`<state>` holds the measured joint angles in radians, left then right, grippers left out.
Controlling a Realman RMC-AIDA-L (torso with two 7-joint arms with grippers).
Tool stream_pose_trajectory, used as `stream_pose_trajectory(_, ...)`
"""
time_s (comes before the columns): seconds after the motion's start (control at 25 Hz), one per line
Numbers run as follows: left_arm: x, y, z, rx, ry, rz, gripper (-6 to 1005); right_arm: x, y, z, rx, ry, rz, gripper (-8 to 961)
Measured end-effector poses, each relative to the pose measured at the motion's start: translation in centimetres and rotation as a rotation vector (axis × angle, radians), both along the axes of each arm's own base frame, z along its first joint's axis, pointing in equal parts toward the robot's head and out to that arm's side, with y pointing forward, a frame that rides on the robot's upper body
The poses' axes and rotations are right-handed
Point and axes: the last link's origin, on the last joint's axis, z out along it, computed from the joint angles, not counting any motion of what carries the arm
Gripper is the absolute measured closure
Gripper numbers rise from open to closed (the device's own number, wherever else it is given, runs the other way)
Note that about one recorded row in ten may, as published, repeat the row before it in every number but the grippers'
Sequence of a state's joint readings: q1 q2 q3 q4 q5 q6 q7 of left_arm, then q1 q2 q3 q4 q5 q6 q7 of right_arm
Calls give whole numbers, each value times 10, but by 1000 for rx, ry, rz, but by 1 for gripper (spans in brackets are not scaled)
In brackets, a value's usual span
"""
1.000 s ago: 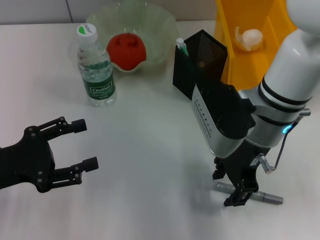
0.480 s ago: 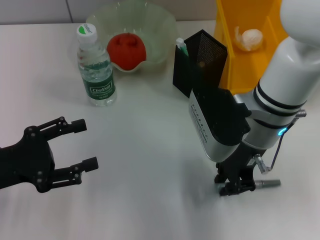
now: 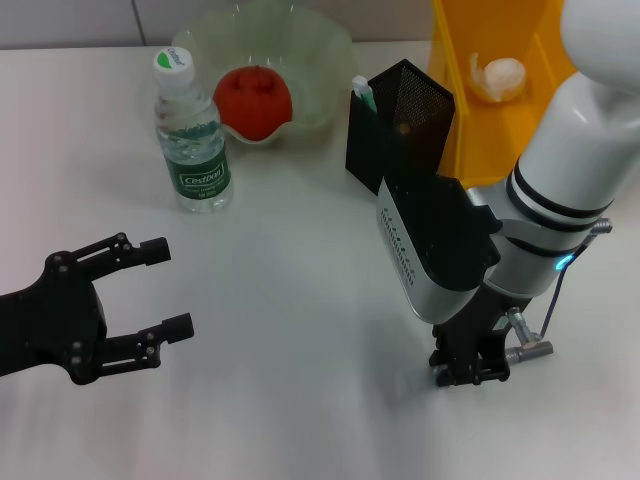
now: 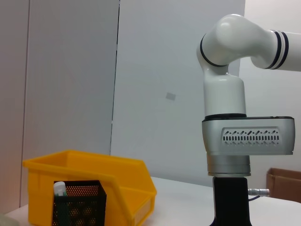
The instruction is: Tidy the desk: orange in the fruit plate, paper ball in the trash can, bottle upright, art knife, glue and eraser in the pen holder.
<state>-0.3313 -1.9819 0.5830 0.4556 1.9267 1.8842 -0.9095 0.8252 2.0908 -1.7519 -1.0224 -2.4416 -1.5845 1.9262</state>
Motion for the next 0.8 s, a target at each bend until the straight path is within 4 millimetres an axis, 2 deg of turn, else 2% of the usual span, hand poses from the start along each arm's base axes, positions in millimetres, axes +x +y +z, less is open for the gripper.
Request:
stream_pose_trajectory(0.4,0,0,0,2,1,0,172,-8,0,3,3,48,4,822)
stream_pose_trajectory(0.8,1,0,1,2,-3,-6,172,-28,8,33,48,294,-60,823)
